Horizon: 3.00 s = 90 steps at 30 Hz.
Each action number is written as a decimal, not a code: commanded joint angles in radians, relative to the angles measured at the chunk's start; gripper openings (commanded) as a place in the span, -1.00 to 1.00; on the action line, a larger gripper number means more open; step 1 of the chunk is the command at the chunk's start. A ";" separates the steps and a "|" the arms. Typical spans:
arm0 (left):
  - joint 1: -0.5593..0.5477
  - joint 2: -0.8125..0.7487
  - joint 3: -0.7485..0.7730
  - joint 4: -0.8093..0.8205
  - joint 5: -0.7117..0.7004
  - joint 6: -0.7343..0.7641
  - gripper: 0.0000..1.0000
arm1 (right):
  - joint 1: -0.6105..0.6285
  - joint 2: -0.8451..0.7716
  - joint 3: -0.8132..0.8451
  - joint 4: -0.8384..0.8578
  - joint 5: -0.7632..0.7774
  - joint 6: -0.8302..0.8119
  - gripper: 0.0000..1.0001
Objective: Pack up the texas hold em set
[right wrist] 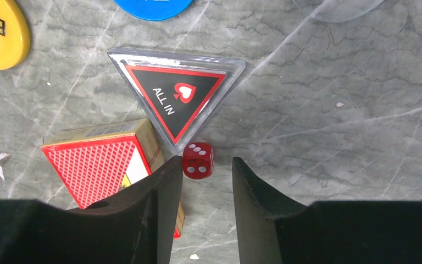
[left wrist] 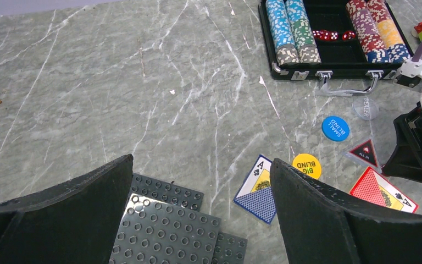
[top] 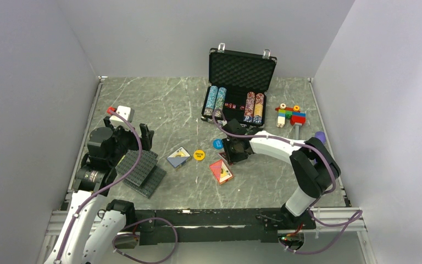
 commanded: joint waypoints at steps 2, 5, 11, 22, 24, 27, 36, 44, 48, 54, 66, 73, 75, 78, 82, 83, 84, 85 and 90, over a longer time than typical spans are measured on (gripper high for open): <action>-0.005 -0.008 0.003 0.038 0.007 -0.005 0.97 | 0.002 0.008 0.025 0.035 0.004 -0.018 -0.20; -0.005 -0.008 0.003 0.038 0.008 -0.005 0.97 | 0.003 0.012 0.025 0.041 -0.001 -0.021 -0.24; -0.004 -0.006 0.003 0.038 0.008 -0.005 0.97 | 0.002 0.027 0.032 0.034 -0.012 -0.027 -0.38; -0.005 -0.008 0.003 0.036 0.007 -0.005 0.97 | -0.060 0.001 0.172 -0.054 0.069 -0.002 -1.00; -0.005 -0.011 0.003 0.036 0.002 -0.005 0.97 | -0.115 0.005 0.242 -0.050 0.067 -0.009 -1.00; -0.005 -0.014 0.003 0.036 0.000 -0.004 0.97 | -0.184 0.033 0.335 -0.027 0.074 -0.013 -1.00; -0.005 -0.009 0.003 0.039 0.007 -0.005 0.97 | -0.289 0.246 0.601 0.073 0.121 -0.036 -1.00; -0.005 -0.003 0.004 0.040 0.005 -0.002 0.97 | -0.302 0.414 0.730 0.126 0.187 -0.060 -1.00; -0.005 0.002 0.005 0.041 0.004 -0.001 0.97 | -0.306 0.472 0.761 0.118 0.193 -0.083 -1.00; -0.005 0.007 0.006 0.041 0.002 -0.001 0.97 | -0.325 0.505 0.760 0.138 0.196 -0.093 -1.00; -0.005 0.007 0.005 0.041 0.006 0.002 0.97 | -0.342 0.559 0.791 0.163 0.158 -0.117 -1.00; -0.005 0.012 0.005 0.042 0.007 0.001 0.97 | -0.343 0.577 0.790 0.185 0.145 -0.117 -1.00; -0.005 0.013 0.005 0.042 0.008 0.001 0.97 | -0.345 0.584 0.793 0.184 0.142 -0.117 -1.00; -0.005 0.014 0.005 0.041 0.009 0.001 0.97 | -0.343 0.592 0.793 0.187 0.134 -0.116 -1.00; -0.005 0.016 0.005 0.042 0.009 0.001 0.97 | -0.344 0.594 0.788 0.196 0.114 -0.107 -1.00; -0.005 0.015 0.005 0.041 0.008 0.001 0.97 | -0.344 0.594 0.787 0.199 0.110 -0.105 -1.00; -0.005 0.015 0.005 0.041 0.010 0.001 0.97 | -0.343 0.594 0.787 0.200 0.108 -0.103 -0.98; -0.005 0.016 0.005 0.041 0.009 0.001 0.97 | -0.343 0.595 0.788 0.201 0.107 -0.100 -0.94; -0.005 0.019 0.005 0.043 0.012 0.001 0.97 | -0.343 0.589 0.784 0.200 0.107 -0.096 -0.60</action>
